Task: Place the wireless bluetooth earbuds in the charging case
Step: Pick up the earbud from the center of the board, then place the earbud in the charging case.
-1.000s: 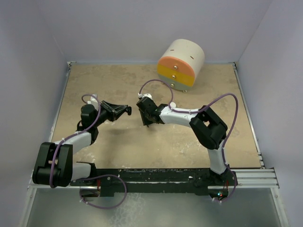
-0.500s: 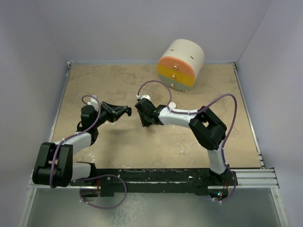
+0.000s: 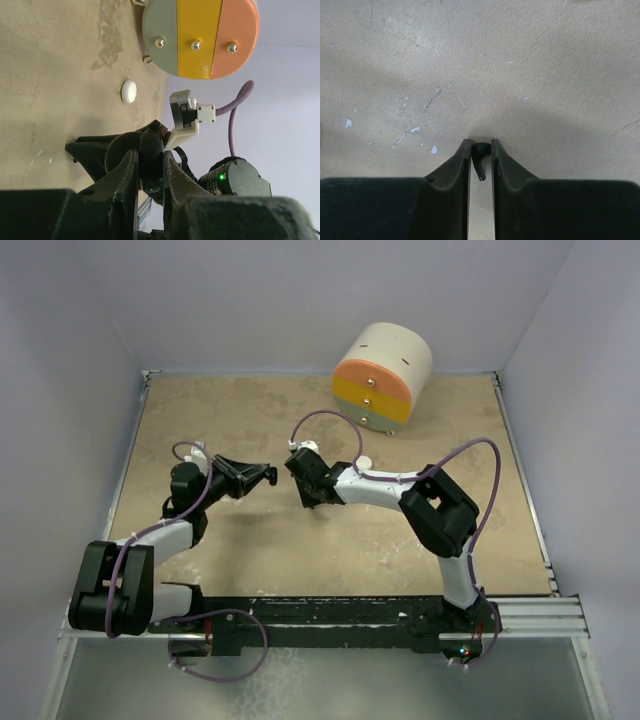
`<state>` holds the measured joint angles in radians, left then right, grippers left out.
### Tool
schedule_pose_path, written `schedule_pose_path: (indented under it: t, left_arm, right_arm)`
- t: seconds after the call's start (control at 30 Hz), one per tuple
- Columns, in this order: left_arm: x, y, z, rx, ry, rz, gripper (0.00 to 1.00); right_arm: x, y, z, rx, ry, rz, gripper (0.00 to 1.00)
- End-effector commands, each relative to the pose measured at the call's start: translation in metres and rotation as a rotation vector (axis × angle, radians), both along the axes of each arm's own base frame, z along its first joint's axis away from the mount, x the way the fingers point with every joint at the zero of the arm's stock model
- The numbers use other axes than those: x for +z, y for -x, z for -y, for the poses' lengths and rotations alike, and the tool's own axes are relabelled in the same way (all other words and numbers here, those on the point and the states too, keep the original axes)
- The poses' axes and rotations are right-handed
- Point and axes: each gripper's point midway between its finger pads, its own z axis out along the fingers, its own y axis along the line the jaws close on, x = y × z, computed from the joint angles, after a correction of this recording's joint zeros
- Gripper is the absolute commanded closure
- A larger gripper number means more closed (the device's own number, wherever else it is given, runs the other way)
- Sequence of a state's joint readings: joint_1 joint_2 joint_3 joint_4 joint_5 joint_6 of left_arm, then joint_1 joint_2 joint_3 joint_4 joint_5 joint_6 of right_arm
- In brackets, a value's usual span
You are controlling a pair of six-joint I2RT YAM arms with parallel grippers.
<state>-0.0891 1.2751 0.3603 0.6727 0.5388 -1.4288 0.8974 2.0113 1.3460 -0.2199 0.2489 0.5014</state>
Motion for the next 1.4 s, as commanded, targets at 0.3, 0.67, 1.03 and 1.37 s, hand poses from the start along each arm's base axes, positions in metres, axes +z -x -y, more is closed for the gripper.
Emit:
schedule_pose_path:
  t: [0.3,0.67,1.03,1.37]
  left_arm:
    - [0.016,-0.003,0.001,-0.022,0.008,0.073,1.00]
    - [0.028,-0.010,0.015,-0.092,0.060,0.085,1.00]
    - [0.051,-0.022,0.036,-0.134,0.282,0.118,1.00]
    - [0.055,-0.024,0.040,-0.147,0.317,0.130,1.00]
  right_arm:
    - [0.024,-0.004,-0.001,0.036,-0.069,0.041,0.98]
    - [0.175,-0.078,-0.001,0.041,-0.401,0.501,1.00]
    - [0.261,-0.066,-0.004,0.222,-0.673,0.837,1.00]
    - [0.260,-0.050,-0.010,0.330,-0.767,0.869,1.00]
